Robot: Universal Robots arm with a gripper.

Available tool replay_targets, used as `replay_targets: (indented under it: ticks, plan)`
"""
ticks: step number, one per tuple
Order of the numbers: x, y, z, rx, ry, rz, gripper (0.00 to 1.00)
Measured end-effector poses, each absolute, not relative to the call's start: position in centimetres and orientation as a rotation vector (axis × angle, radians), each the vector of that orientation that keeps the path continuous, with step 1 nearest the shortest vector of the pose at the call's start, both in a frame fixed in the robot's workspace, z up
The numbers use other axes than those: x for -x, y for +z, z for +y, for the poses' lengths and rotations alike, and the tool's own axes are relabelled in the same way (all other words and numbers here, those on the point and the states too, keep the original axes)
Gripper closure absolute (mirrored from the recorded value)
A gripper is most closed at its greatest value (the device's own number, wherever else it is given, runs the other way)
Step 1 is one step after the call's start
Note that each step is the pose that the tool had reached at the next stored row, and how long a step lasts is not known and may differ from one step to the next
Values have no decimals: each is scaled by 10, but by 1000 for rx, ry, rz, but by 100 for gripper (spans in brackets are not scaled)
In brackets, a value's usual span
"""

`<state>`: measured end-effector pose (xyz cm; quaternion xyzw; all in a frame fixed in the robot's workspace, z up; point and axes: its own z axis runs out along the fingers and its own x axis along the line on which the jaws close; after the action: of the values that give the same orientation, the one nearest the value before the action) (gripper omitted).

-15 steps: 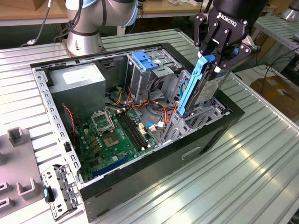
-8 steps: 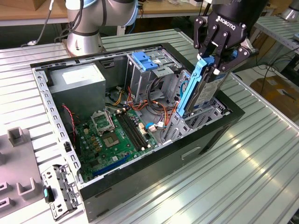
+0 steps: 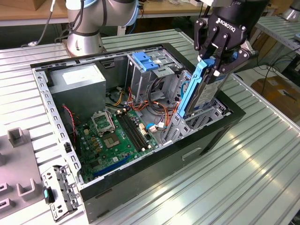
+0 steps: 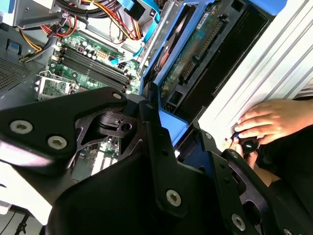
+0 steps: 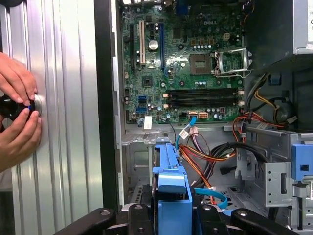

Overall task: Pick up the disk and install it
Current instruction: 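Insert the disk into the insertion slot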

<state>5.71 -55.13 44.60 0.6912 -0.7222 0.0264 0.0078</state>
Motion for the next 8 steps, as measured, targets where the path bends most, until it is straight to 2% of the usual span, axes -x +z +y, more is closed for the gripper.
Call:
replay_targets:
  ticks: [8]
  plan:
    - [-57, 441, -551, -2160, 82, -2257, 63]
